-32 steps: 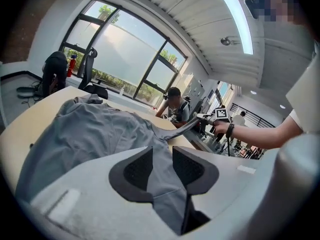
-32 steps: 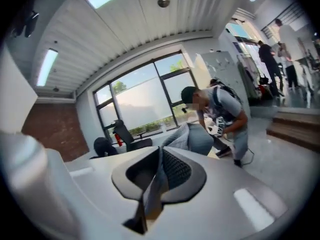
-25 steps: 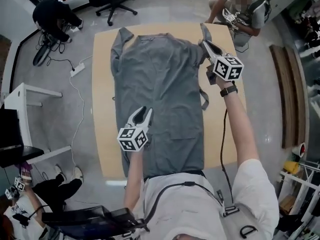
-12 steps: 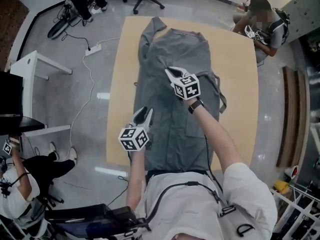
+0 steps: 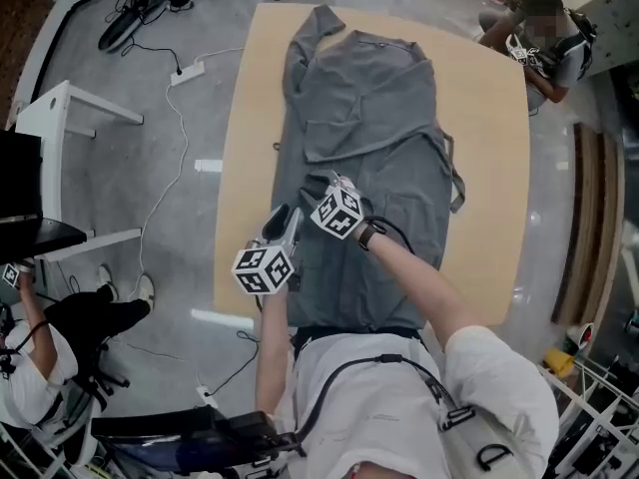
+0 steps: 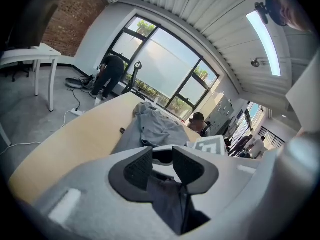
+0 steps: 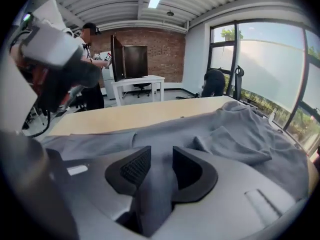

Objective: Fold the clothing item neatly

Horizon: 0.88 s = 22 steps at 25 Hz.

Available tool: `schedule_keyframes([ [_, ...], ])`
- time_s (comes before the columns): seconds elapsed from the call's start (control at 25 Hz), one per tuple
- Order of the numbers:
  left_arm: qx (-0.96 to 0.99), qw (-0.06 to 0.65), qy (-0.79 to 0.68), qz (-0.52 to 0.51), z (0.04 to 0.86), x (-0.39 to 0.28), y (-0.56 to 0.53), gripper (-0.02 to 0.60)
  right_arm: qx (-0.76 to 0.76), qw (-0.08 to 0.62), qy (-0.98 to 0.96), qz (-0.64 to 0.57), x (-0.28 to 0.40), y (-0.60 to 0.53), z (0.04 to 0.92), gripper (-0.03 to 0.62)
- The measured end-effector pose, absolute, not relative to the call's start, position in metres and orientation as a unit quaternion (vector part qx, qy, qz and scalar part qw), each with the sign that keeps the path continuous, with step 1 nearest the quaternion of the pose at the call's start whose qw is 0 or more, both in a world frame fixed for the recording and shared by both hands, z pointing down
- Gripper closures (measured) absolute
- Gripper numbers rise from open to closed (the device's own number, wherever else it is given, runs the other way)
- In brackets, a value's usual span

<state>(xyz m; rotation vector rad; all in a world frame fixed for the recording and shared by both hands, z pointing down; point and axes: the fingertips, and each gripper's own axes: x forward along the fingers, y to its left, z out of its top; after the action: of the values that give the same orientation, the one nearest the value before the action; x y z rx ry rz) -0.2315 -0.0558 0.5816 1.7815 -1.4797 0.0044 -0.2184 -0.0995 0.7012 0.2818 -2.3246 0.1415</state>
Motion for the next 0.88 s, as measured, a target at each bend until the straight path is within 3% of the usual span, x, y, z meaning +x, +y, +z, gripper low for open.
schedule_keyframes([
  [0.32, 0.707, 0.372, -0.602, 0.018, 0.585, -0.279, -0.124, 0.451, 0.193, 0.291, -0.921, 0.173, -0.188, -0.114, 0.657, 0.466],
  [0.88, 0.728, 0.357, -0.58, 0.075, 0.637, -0.309, -0.371, 0.449, 0.266, 0.212, -0.917, 0.206, -0.13, -0.177, 0.598, 0.468],
])
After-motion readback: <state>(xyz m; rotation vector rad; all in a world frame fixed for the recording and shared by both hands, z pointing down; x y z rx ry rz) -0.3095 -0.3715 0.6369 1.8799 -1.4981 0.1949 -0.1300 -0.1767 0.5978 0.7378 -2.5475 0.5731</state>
